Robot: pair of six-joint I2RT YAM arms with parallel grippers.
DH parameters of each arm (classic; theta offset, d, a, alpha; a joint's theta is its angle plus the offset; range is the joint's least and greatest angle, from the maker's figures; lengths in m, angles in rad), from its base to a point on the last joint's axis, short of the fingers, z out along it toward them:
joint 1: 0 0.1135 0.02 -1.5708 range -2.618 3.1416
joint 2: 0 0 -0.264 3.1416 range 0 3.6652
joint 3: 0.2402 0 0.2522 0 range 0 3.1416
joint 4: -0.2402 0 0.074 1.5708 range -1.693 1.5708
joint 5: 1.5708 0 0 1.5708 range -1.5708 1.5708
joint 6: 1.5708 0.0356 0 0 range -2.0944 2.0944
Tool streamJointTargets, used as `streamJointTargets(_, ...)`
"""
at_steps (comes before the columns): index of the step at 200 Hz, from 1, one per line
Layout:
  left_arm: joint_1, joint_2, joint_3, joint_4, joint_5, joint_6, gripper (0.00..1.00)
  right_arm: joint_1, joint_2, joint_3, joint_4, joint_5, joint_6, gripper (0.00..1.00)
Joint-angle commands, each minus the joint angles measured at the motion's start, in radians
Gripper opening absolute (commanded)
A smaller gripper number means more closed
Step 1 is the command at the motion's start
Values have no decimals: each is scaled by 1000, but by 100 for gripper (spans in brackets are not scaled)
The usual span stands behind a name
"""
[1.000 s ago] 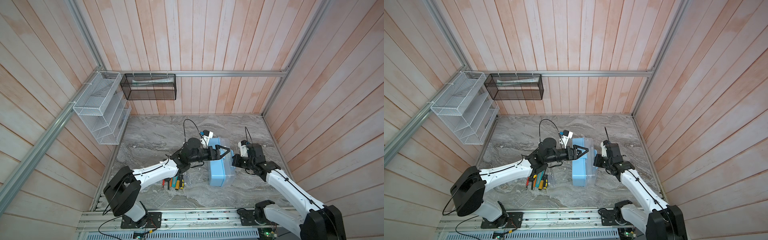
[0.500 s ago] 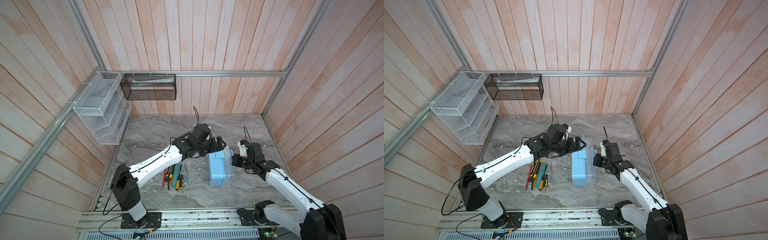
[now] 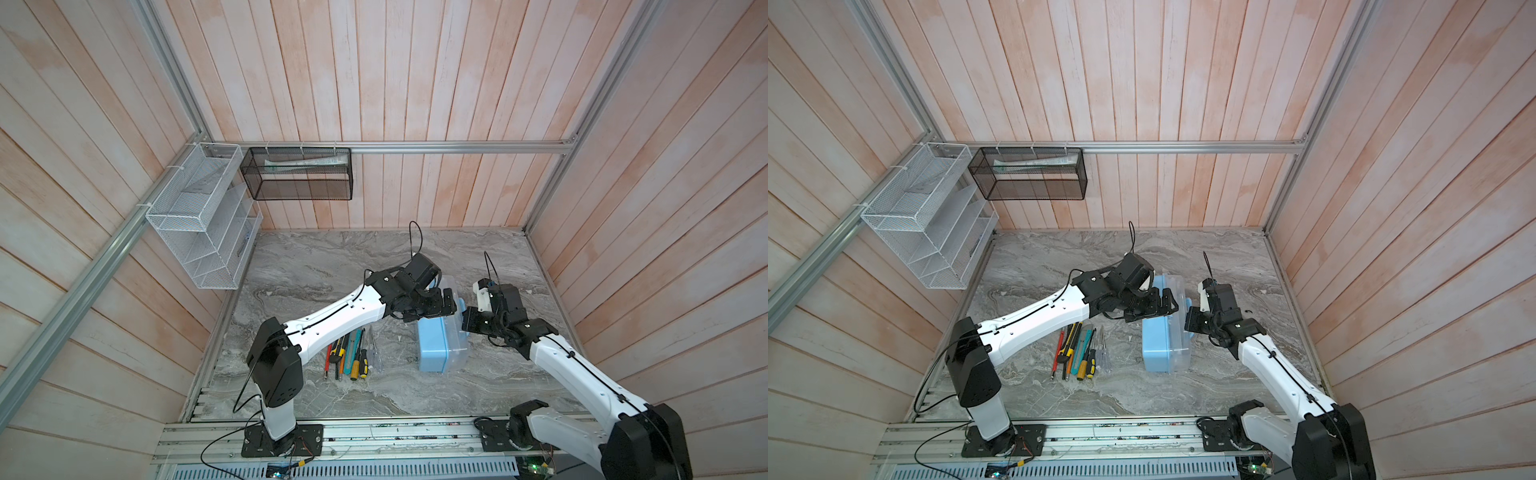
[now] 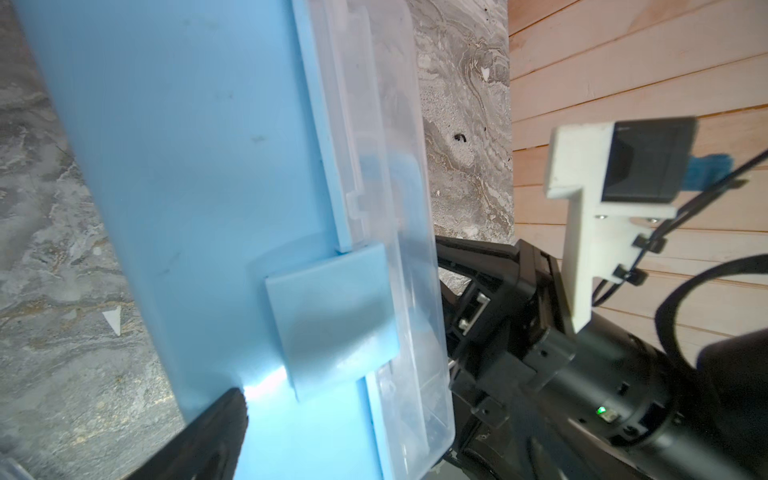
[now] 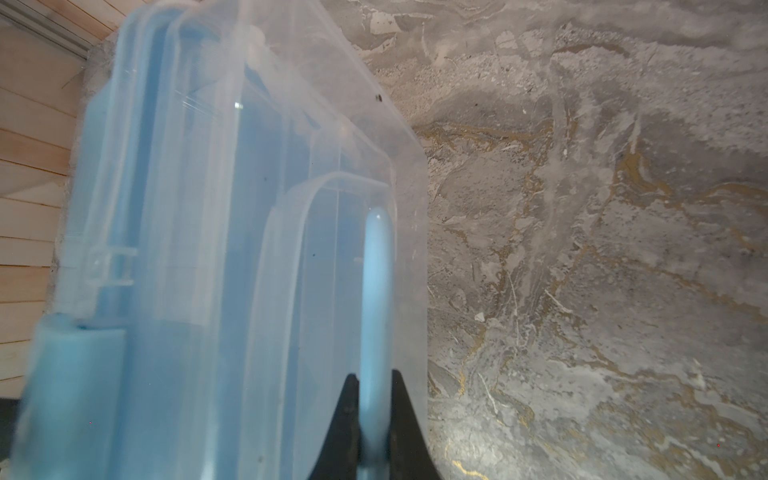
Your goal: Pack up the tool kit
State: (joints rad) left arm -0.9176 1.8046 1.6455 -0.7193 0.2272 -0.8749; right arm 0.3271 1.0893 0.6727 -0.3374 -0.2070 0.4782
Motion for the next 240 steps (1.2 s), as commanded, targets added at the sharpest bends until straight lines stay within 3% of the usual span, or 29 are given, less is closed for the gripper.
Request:
streamJointTargets(1, 2, 12, -6, -10, -9, 17, 100, 7, -16, 29, -20, 27, -14, 0)
streamJointTargets(93, 17, 0, -139, 187, 68, 1, 100, 34, -24, 63, -26, 20, -3, 0)
streamJointTargets(159, 46, -184, -550, 837, 180, -101, 100, 90, 9, 86, -25, 43, 11, 0)
streamJointTargets(191, 57, -205, -662, 1113, 241, -162, 100, 112, 24, 100, -26, 54, 15, 0)
streamJointTargets(240, 87, -222, -747, 1345, 282, -233, 100, 113, 30, 105, -45, 77, 16, 0)
